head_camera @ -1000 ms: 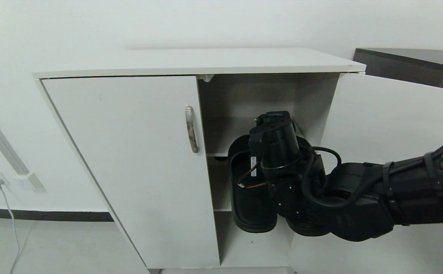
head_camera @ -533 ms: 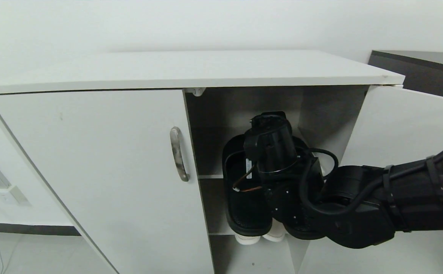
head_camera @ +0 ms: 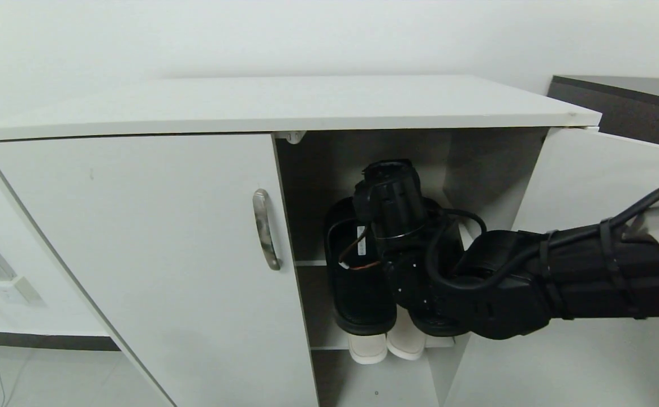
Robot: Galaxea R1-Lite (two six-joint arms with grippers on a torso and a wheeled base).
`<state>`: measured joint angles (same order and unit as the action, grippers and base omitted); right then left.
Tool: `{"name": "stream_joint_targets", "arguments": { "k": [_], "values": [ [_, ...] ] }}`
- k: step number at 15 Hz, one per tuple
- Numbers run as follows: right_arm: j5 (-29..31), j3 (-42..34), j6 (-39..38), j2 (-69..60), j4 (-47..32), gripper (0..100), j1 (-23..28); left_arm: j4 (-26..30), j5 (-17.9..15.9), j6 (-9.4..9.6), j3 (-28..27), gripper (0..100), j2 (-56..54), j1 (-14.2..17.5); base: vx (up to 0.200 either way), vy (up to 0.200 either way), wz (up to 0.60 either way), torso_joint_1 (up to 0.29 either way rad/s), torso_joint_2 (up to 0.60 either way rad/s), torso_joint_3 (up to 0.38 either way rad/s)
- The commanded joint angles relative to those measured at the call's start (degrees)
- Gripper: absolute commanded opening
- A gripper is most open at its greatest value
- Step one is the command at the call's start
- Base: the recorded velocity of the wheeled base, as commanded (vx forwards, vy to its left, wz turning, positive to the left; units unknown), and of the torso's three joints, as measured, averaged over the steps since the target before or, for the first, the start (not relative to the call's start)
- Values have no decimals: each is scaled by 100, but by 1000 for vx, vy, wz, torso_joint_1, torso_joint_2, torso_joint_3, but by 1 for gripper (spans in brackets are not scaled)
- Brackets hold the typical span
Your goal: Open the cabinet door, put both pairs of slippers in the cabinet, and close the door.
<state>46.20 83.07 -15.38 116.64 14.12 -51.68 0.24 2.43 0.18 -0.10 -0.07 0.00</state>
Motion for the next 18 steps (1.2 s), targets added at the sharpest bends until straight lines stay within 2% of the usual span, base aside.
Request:
{"name": "stream_joint_targets", "arguments": {
  "k": [1,6,10,13,18],
  "values": [
    [-120,395,-8,245,-190,0,149,2,4,-1,1,0,7,0,0,0,0,0,0,0],
    [-314,1660,-8,834,-911,0,518,2,4,-1,1,0,7,0,0,0,0,0,0,0],
    [-349,2284,0,1027,-1139,0,659,2,4,-1,1,0,7,0,0,0,0,0,0,0],
    [-384,2530,0,1115,-1236,0,755,2,4,-1,1,0,7,0,0,0,0,0,0,0],
    [-384,2495,-8,1115,-1245,0,764,2,12,-1,1,0,7,0,0,0,0,0,0,0]
  ]
}}
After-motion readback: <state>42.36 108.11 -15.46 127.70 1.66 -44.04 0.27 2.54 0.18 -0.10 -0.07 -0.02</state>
